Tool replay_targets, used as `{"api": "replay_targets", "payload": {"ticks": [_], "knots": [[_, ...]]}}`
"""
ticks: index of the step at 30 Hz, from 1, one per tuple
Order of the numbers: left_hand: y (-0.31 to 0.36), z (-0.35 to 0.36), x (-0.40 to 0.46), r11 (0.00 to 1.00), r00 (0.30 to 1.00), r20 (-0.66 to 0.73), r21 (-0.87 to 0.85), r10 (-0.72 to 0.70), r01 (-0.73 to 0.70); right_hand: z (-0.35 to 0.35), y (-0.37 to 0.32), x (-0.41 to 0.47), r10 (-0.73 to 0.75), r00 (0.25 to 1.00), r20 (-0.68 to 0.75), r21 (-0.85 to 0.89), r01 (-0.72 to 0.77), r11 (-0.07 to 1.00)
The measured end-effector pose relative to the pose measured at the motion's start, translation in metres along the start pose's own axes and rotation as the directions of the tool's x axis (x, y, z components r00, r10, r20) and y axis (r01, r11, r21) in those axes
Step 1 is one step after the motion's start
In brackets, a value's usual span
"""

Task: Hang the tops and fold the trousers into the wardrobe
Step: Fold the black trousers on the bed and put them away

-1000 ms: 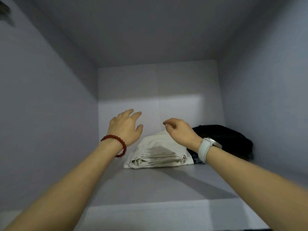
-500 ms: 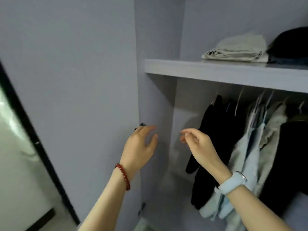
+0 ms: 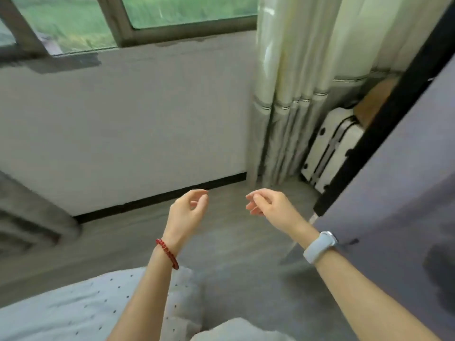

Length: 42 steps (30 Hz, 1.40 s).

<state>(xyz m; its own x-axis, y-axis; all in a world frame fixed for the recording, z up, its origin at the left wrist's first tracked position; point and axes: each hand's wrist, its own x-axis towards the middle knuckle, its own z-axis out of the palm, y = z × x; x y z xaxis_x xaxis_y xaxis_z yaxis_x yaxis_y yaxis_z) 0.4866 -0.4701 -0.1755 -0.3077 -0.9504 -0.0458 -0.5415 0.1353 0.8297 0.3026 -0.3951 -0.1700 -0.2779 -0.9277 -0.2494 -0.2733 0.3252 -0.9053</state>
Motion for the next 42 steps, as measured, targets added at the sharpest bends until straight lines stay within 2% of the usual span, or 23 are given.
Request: {"api": "replay_targets", "payload": {"ticks": [3, 6, 10, 15, 18, 21, 23, 25, 29, 32, 33, 39, 42], "knots": [[-0.058, -0.067, 0.018, 0.989, 0.976, -0.158, 0.013, -0.147, 0.151, 0.071, -0.026, 0.053, -0.021, 0.986, 0.166, -0.027, 0.026, 0.999], [-0.091, -0.103, 0.034, 0.967, 0.937, -0.241, -0.031, -0.252, 0.252, 0.113, -0.044, 0.092, -0.015, 0.960, 0.281, -0.057, 0.032, 0.998], [-0.117, -0.130, 0.071, 0.941, 0.884, -0.325, -0.070, -0.335, 0.331, 0.149, -0.066, 0.158, 0.013, 0.925, 0.380, -0.115, 0.033, 0.993], [-0.145, -0.179, 0.128, 0.912, 0.793, -0.464, -0.095, -0.394, 0.398, 0.212, -0.110, 0.259, -0.009, 0.816, 0.578, -0.185, 0.142, 0.973], [-0.157, -0.219, 0.156, 0.887, 0.663, -0.608, -0.171, -0.437, 0.429, 0.259, -0.155, 0.316, -0.062, 0.725, 0.686, -0.184, 0.256, 0.949], [-0.166, -0.248, 0.161, 0.854, 0.556, -0.672, -0.240, -0.489, 0.462, 0.310, -0.192, 0.342, -0.112, 0.670, 0.734, -0.138, 0.308, 0.941], [-0.180, -0.267, 0.143, 0.813, 0.443, -0.718, -0.299, -0.536, 0.499, 0.362, -0.211, 0.342, -0.109, 0.573, 0.812, -0.127, 0.357, 0.925], [-0.194, -0.286, 0.116, 0.764, 0.310, -0.751, -0.378, -0.583, 0.524, 0.413, -0.224, 0.331, -0.094, 0.441, 0.892, -0.109, 0.412, 0.905], [-0.234, -0.329, 0.044, 0.633, -0.074, -0.764, -0.581, -0.641, 0.512, 0.530, -0.245, 0.285, -0.030, 0.157, 0.987, -0.054, 0.504, 0.862], [-0.268, -0.357, 0.012, 0.578, -0.223, -0.733, -0.656, -0.643, 0.486, 0.595, -0.255, 0.257, 0.008, 0.031, 0.999, -0.024, 0.541, 0.841], [-0.288, -0.373, -0.003, 0.567, -0.267, -0.721, -0.677, -0.639, 0.470, 0.630, -0.258, 0.245, 0.022, -0.012, 1.000, -0.012, 0.564, 0.826], [-0.377, -0.484, -0.077, 0.526, -0.431, -0.642, -0.767, -0.634, 0.367, 0.821, -0.306, 0.170, 0.097, -0.135, 0.986, 0.018, 0.668, 0.744], [-0.405, -0.523, -0.111, 0.508, -0.499, -0.597, -0.801, -0.628, 0.317, 0.885, -0.329, 0.129, 0.102, -0.191, 0.976, 0.057, 0.682, 0.729]]}}
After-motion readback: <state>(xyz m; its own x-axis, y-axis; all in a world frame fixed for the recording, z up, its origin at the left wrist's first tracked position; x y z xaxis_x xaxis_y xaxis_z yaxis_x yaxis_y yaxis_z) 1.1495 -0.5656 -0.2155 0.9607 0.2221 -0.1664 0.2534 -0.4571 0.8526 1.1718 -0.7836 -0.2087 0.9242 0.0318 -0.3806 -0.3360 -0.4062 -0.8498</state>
